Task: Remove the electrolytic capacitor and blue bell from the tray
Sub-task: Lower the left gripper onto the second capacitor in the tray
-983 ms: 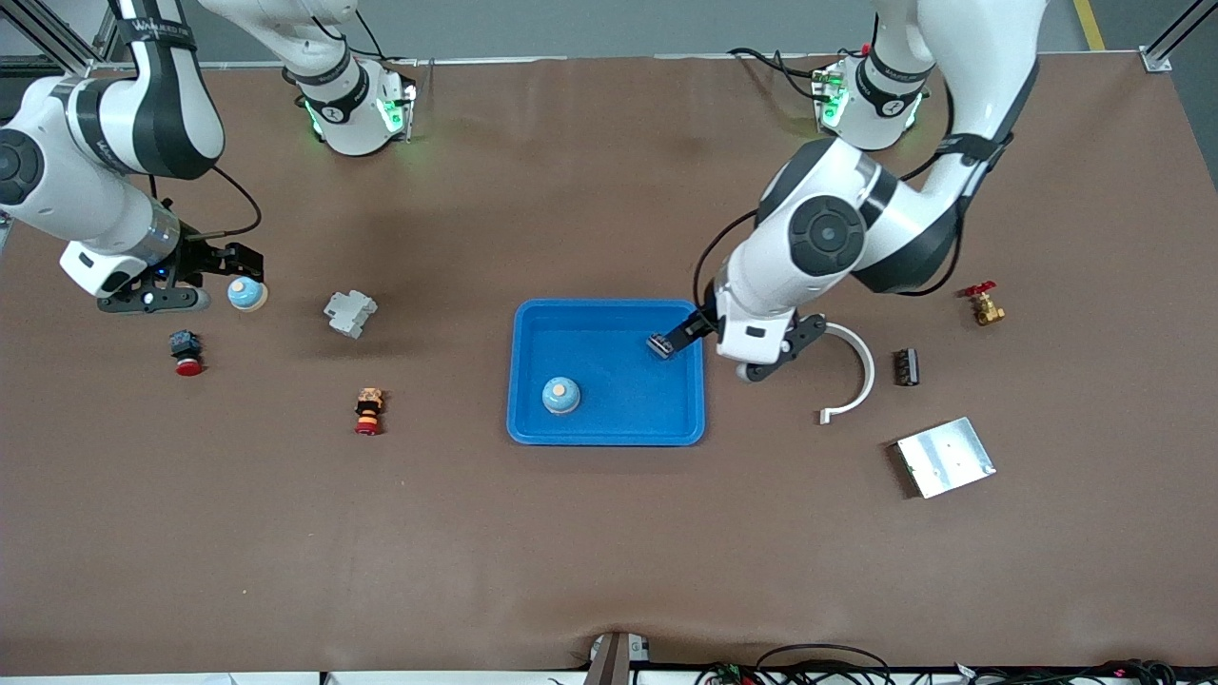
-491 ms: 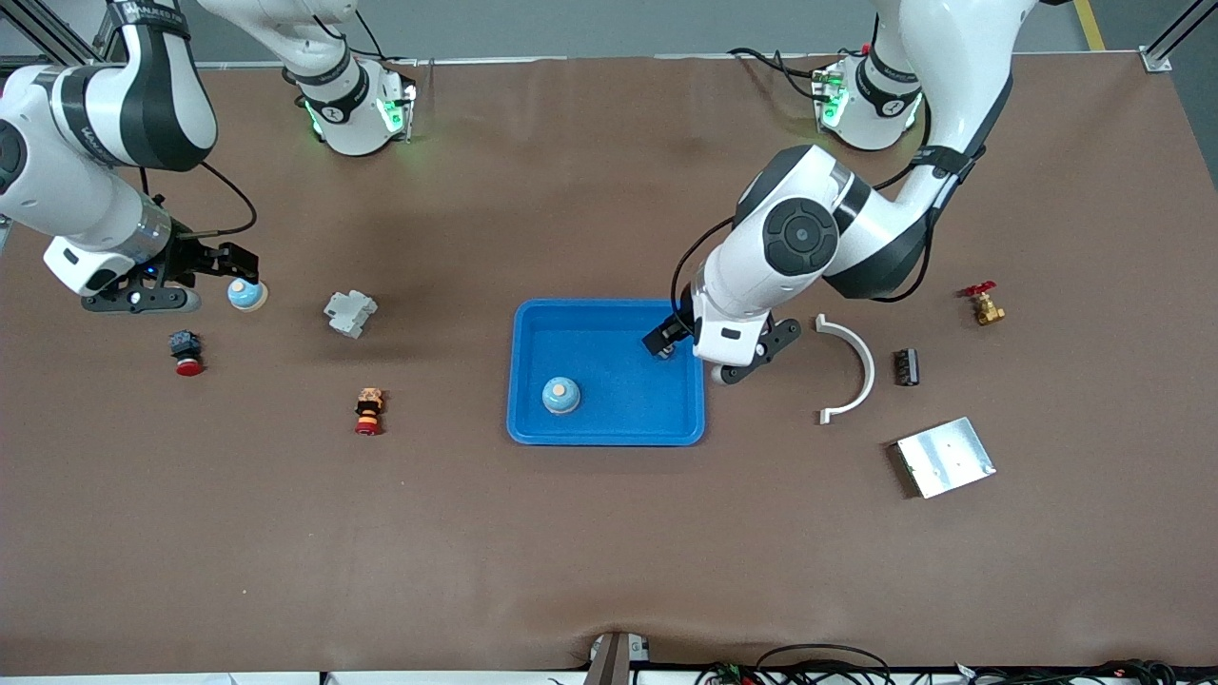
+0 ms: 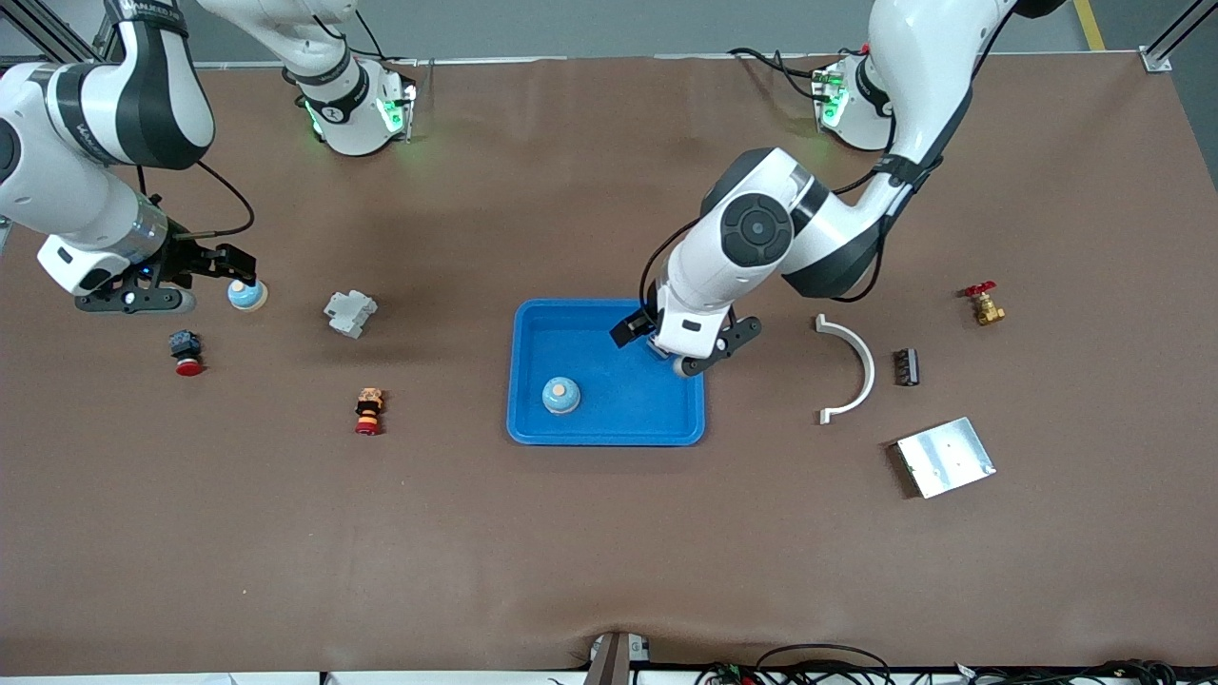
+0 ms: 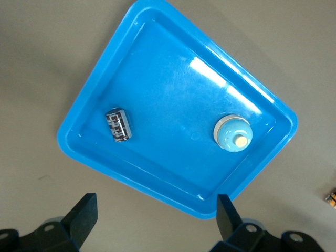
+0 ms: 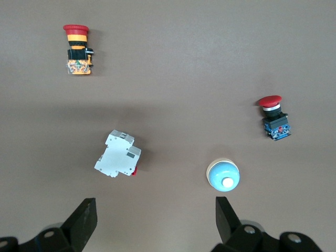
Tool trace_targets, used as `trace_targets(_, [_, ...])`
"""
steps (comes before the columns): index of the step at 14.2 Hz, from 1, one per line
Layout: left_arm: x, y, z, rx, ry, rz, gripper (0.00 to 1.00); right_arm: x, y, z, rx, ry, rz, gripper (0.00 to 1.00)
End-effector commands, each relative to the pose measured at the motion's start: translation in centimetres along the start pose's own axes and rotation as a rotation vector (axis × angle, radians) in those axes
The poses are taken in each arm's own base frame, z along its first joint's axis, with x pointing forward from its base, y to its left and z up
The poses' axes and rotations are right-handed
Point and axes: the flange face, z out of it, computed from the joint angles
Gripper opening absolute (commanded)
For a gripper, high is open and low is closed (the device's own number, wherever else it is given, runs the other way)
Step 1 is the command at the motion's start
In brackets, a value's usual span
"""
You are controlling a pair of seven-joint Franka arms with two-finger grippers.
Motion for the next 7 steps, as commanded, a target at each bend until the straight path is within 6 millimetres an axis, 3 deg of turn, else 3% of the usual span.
trace_targets(1, [-0.4, 0.7, 2.2, 0.017, 0.058, -0.05, 1.0, 0.0, -0.9, -0.9, 0.009, 0.004, 0.025, 1.0])
trace_targets(4, [0.3, 0.3, 5.0, 0.055, 0.054, -0.051, 1.0, 0.3, -0.9, -1.4, 0.009, 0.014, 0.028, 1.0])
trace_targets(7, [-0.1, 0.7, 6.3, 0.038, 0.056, -0.045, 1.0, 0.4, -0.9, -1.7, 0.009, 0.019, 0.045, 1.0])
